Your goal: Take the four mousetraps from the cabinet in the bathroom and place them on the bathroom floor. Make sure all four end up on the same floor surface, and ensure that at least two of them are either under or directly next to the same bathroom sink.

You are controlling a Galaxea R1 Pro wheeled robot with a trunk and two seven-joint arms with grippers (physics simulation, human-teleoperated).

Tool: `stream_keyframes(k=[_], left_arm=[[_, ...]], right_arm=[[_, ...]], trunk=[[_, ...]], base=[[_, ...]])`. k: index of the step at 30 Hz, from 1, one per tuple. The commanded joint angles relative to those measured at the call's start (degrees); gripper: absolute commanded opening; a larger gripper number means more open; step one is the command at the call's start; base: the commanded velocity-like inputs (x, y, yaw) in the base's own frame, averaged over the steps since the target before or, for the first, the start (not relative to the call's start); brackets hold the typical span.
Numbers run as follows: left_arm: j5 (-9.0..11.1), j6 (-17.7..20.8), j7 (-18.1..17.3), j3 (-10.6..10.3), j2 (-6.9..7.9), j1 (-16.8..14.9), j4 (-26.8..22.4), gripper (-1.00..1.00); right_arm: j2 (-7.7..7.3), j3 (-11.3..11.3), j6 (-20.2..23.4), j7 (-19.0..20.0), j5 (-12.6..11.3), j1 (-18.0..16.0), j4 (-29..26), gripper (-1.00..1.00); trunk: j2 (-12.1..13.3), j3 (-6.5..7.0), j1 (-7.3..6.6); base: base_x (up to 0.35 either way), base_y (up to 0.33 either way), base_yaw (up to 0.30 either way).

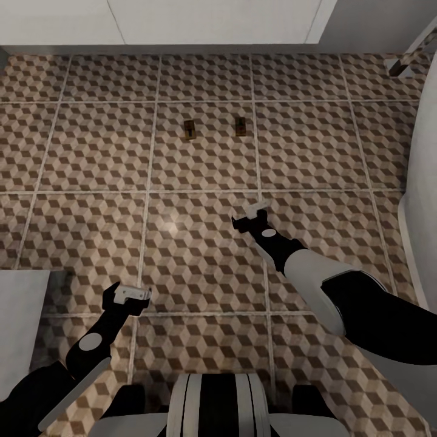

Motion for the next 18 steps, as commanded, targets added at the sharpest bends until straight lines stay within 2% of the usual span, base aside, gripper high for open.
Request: stream_keyframes(k=[1, 6, 18], left_arm=[[0.4, 0.2, 0.5, -0.2, -0.09, -0.1, -0.1, 1.0], [0.4, 0.2, 0.5, -0.4, -0.6, -0.1, -0.2, 1.0], [0.4, 0.2, 0.5, -0.5, -0.77, -0.1, -0.8, 1.0]], right_arm=[[0.02, 0.2, -0.2, -0.3, 0.3, 0.0, 0.1, 1.0], [0.02, 0.2, -0.2, -0.3, 0.3, 0.0, 0.1, 1.0], [0.02, 0.2, -0.2, -0.3, 0.3, 0.0, 0.1, 1.0]], trunk=[[0.0, -0.03, -0.01], [0.0, -0.03, -0.01], [0.0, -0.03, -0.01]], base=[[-0.041, 0.0, 0.0], [-0.021, 0.0, 0.0], [-0.003, 0.0, 0.0]])
